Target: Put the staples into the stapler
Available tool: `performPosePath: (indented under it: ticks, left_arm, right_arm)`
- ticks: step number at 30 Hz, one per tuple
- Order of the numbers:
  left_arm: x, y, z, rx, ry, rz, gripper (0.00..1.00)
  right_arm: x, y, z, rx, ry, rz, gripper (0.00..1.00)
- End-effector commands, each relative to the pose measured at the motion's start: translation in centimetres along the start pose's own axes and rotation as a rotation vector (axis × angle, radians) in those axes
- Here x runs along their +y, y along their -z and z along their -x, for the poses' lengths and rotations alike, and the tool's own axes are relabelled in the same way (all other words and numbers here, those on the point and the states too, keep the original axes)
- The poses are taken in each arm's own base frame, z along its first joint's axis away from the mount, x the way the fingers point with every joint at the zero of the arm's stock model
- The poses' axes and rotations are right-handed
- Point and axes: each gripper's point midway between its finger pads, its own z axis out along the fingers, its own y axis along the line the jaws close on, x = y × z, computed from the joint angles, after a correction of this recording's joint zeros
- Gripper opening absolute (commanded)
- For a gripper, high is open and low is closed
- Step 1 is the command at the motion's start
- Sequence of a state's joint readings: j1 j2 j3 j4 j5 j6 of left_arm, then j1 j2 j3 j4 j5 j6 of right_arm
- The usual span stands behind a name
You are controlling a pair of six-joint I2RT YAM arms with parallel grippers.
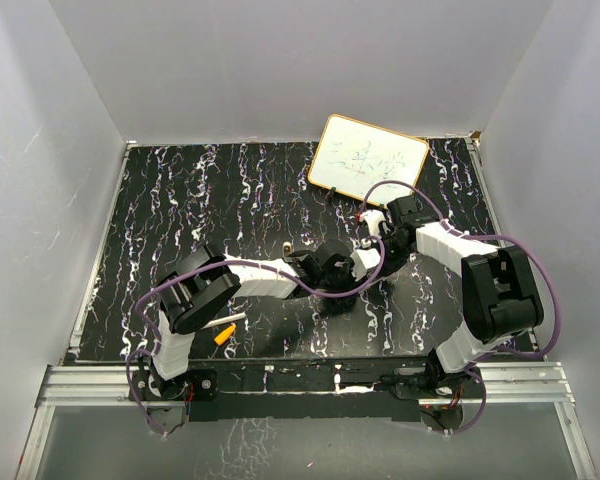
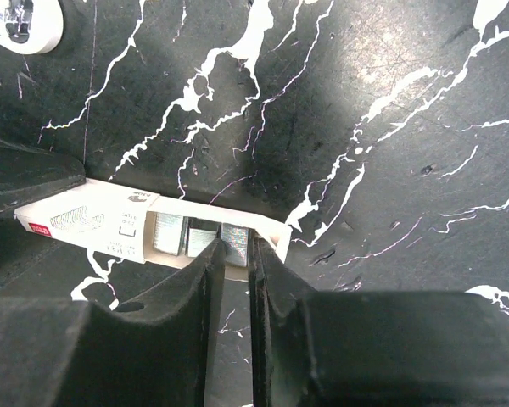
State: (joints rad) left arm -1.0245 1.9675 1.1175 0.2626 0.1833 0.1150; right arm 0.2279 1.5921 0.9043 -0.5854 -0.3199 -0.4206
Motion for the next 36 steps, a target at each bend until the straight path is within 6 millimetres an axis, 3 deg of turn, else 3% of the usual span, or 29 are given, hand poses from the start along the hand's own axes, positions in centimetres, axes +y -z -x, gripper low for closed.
performPosePath:
  ticks: [1, 16, 36]
  left_arm:
    - [-0.4, 0.3, -2.3, 0.089, 0.013, -0.007, 0.35]
    - [-0.4, 0.3, -2.3, 0.090, 0.013, -0.011, 0.35]
    - [-0.5, 0.3, -2.2, 0.091, 0.013, -0.012, 0.35]
  right_arm:
    - [-0.9, 0.4, 1.6, -0.047, 0.049, -0.036, 0.20]
    - [-0.1, 0.5, 0.9, -0.058, 0.085, -0.037, 0.29]
    - [-0.4, 0.3, 1.1, -0.040, 0.134, -0.086, 0.23]
